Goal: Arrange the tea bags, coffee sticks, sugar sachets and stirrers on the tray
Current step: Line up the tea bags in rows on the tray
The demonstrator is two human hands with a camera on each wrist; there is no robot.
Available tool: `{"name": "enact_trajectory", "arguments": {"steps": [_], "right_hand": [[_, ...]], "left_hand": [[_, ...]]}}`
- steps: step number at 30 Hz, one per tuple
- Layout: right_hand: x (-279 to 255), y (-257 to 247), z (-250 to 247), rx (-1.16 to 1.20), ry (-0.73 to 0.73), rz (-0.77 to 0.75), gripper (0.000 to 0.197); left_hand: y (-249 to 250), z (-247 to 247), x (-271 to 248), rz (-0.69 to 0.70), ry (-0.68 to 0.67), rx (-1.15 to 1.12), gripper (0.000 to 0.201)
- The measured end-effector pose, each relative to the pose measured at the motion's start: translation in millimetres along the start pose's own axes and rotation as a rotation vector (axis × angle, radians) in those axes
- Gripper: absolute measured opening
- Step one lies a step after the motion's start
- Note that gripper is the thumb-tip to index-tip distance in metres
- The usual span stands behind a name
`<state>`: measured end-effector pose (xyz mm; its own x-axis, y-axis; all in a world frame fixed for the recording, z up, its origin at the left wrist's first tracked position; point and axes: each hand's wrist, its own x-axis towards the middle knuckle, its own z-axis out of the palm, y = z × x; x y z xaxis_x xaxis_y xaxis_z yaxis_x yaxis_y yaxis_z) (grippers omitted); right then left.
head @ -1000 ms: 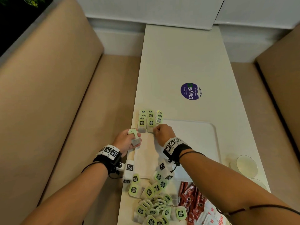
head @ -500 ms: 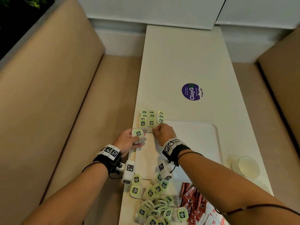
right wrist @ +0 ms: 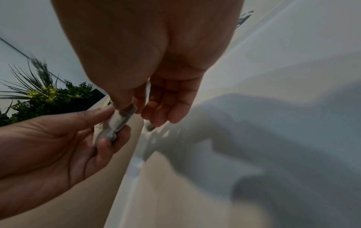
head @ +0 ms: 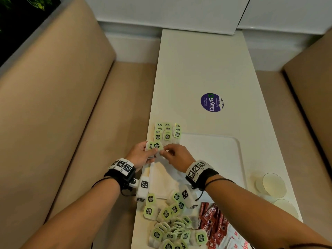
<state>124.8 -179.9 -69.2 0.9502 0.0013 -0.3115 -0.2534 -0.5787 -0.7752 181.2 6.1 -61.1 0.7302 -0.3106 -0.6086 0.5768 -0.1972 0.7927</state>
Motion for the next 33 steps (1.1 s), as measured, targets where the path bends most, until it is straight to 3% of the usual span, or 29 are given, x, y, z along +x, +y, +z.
{"name": "enact_trajectory", "arguments": {"steps": [4, 8, 12, 16, 25, 33], "right_hand": [[1, 3, 0, 0.003, 0.009, 0.004, 0.019], [2, 9, -11, -0.005, 0.126, 0.082, 0.027], [3, 21, -21, 0.021, 0.225, 0.207, 0.024], [2, 27, -25, 0.04, 0.238, 0.325, 0.038], [13, 20, -21, 0.012, 0.276, 0.401, 0.016], [8, 13, -19, 0.022, 0.336, 0.444, 0.024]], "left_hand": [[3, 4, -2, -0.003, 0.0, -0.019, 0.017], [1, 4, 1, -0.03, 0.017, -0.039, 0.014], [-2, 6, 3, -0.052, 0.022, -0.058, 0.015], [-2, 7, 4, -0.07, 0.013, -0.046, 0.022], [1, 8, 3, -0.093, 0.026, -0.054, 0.033], [6, 9, -3, -0.075, 0.003, -0.026, 0.026]]}}
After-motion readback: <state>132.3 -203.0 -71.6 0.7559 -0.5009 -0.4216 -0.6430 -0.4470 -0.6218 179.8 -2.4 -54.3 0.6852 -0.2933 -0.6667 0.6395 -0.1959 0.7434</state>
